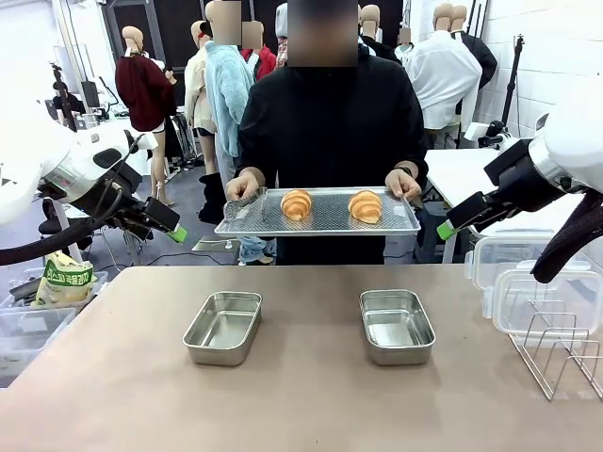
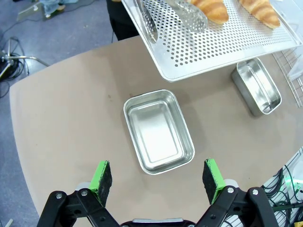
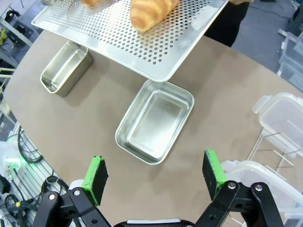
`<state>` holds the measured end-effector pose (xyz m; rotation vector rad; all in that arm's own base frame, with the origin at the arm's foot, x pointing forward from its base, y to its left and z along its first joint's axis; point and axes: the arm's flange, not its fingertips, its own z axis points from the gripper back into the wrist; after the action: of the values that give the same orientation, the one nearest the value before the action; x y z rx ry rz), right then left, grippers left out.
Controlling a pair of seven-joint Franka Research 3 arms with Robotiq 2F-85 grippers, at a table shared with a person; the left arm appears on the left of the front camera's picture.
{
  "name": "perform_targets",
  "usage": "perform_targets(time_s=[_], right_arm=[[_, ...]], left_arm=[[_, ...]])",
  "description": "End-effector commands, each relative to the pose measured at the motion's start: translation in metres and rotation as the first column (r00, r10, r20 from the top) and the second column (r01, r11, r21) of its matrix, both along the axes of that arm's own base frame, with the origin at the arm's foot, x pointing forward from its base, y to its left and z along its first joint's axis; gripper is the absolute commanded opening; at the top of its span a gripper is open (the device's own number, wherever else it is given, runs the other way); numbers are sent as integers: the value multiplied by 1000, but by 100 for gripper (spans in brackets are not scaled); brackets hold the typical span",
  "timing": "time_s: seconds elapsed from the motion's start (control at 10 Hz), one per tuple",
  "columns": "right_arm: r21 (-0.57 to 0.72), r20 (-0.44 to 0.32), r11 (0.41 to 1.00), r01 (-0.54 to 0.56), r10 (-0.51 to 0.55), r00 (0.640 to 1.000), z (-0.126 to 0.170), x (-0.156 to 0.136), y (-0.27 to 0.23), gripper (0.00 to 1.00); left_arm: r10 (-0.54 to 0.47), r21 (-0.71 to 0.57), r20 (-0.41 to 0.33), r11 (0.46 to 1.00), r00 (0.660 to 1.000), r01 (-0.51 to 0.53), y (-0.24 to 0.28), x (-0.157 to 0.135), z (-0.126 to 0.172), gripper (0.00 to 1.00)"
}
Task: Place the bread in airtight containers.
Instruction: Lift both Airtight Container.
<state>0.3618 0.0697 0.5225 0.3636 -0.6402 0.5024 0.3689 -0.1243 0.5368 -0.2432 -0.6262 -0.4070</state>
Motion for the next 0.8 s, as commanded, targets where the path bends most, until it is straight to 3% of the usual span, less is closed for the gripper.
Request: perform_targets(time_s=[0.0, 0.7], right_arm=[[12, -3, 1000, -7, 7, 1000, 0, 0, 0, 100], [12, -3, 1000, -7, 7, 1000, 0, 0, 0, 100]], left_arm=[[0, -2, -2, 1000, 1000, 0, 0, 0, -1, 100], [0, -2, -2, 1000, 1000, 0, 0, 0, -1, 100]])
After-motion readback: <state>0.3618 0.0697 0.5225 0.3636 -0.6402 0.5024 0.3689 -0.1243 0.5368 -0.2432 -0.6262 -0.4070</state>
